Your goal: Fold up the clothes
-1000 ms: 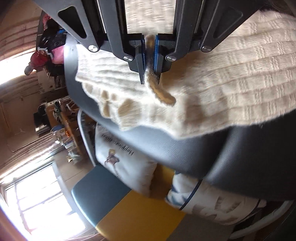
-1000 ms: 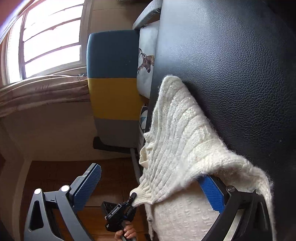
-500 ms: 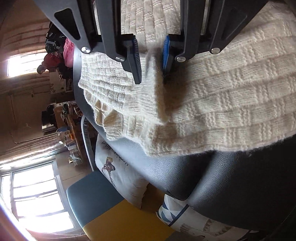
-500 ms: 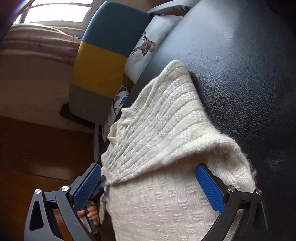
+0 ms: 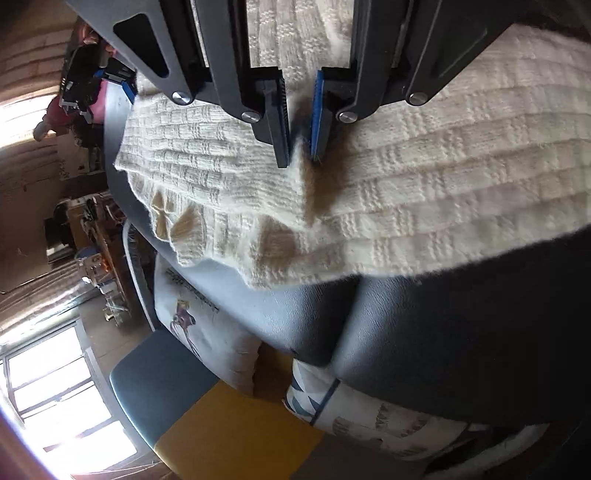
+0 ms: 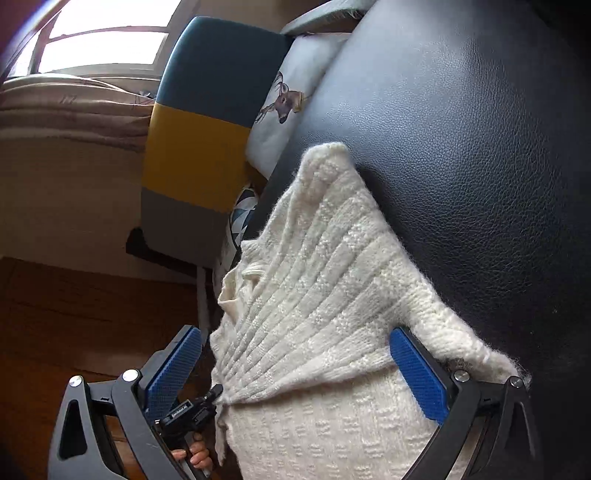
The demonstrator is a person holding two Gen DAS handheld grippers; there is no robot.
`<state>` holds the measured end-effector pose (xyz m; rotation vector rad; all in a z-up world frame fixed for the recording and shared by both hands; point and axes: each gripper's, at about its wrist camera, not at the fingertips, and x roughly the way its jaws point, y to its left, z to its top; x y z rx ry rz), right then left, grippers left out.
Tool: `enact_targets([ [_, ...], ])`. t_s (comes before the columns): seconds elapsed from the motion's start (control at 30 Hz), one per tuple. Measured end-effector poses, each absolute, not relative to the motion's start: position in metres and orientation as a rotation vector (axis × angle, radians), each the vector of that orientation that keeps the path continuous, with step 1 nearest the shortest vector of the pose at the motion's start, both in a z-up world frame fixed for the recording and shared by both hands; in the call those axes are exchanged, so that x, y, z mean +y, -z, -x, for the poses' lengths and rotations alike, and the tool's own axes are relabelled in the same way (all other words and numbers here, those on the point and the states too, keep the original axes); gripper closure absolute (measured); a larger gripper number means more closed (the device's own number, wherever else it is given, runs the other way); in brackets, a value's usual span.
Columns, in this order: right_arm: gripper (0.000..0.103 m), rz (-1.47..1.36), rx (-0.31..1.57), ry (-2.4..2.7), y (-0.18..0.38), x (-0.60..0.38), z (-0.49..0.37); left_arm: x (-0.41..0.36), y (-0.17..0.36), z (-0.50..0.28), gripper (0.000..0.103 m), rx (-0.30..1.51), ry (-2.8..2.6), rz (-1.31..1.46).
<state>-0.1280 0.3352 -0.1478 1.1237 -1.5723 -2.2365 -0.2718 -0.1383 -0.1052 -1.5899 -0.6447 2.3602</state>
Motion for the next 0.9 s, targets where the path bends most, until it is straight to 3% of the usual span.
enact_targets([
  [0.1, 0.000, -1.076, -1.532, 2.247, 0.140, 0.339, 0.120, -0.125, 0.067, 0.263, 0.089, -0.619, -2.337, 1.416],
  [0.33, 0.000, -1.005, -1.380, 2.273, 0.130, 0.337, 0.109, 0.053, 0.031, 0.265, 0.078, -0.122, -2.071, 1.272],
  [0.53, 0.000, -1.049, -1.039, 2.347, 0.143, 0.312, 0.113, 0.205, 0.026, 0.278, 0.076, 0.211, -1.817, 1.195],
  [0.63, 0.000, -1.001, -0.922, 2.372, 0.145, 0.306, 0.106, 0.245, 0.043, 0.302, 0.075, 0.243, -1.731, 1.236],
  [0.9, 0.000, -0.951, -0.913, 2.366, 0.149, 0.308, 0.101, 0.291, 0.090, 0.341, 0.069, 0.297, -1.510, 1.351],
])
